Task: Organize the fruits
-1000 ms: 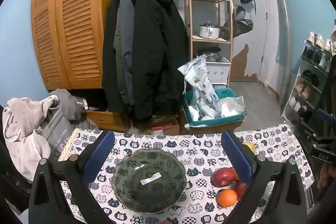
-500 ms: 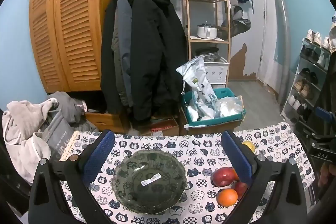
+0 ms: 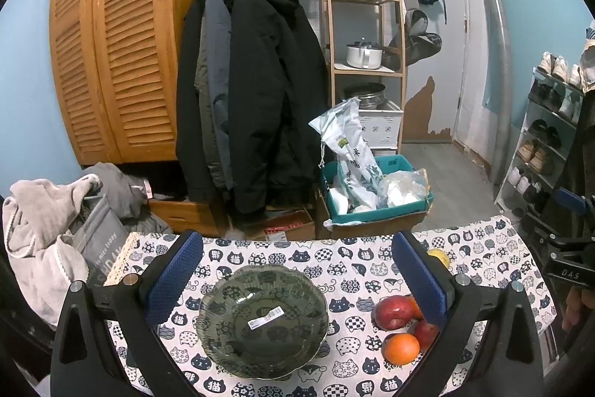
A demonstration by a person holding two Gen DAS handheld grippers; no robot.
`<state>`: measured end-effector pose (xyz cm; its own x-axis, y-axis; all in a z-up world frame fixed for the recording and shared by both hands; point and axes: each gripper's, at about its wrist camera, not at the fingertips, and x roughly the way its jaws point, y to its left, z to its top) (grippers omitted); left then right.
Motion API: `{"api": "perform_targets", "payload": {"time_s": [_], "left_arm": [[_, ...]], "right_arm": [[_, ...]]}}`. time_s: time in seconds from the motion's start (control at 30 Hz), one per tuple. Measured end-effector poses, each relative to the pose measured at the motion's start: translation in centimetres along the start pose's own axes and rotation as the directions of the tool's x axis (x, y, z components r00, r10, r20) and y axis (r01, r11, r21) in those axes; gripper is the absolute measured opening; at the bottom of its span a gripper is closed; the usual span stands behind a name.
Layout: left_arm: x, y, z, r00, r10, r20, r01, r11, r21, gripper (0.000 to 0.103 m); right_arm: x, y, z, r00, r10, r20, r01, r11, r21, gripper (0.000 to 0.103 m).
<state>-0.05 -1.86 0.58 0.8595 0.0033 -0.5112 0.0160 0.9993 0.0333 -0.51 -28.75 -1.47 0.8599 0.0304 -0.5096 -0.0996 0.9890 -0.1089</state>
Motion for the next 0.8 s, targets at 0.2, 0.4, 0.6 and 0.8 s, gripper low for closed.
{"api": "perform_targets", "payload": {"time_s": [0.2,0.4,0.6,0.8], "left_arm": [[0.06,0.06,-0.03,1.0,-0.004,-0.003,0.004,1.0,0.0,0.102],[0.08,-0.11,-0.07,1.0,-0.001,-0.002,0.001,1.0,-0.002,0.102],[0.04,-0.48,0.09,1.0,-0.003,0.004,0.003,1.0,0.001,0.102],[-0.01,-0.61,0.17,1.0,-0.007,0.001,0.007,1.0,-0.004,0.102]], "right_arm": [[0.17,0.25,0.02,1.0,-0.001,0.0,0.001,1.0,-0.001,0.1],[0.18,0.3,0.01,1.0,-0.001,-0.001,0.001,1.0,-0.002,0.1],[0.22,0.28,-0.04,1.0,-0.001,-0.002,0.001,1.0,-0.003,0.1],[0.11,0.51,0.31,1.0,-0.001,0.0,0.001,1.0,-0.003,0.1]]}}
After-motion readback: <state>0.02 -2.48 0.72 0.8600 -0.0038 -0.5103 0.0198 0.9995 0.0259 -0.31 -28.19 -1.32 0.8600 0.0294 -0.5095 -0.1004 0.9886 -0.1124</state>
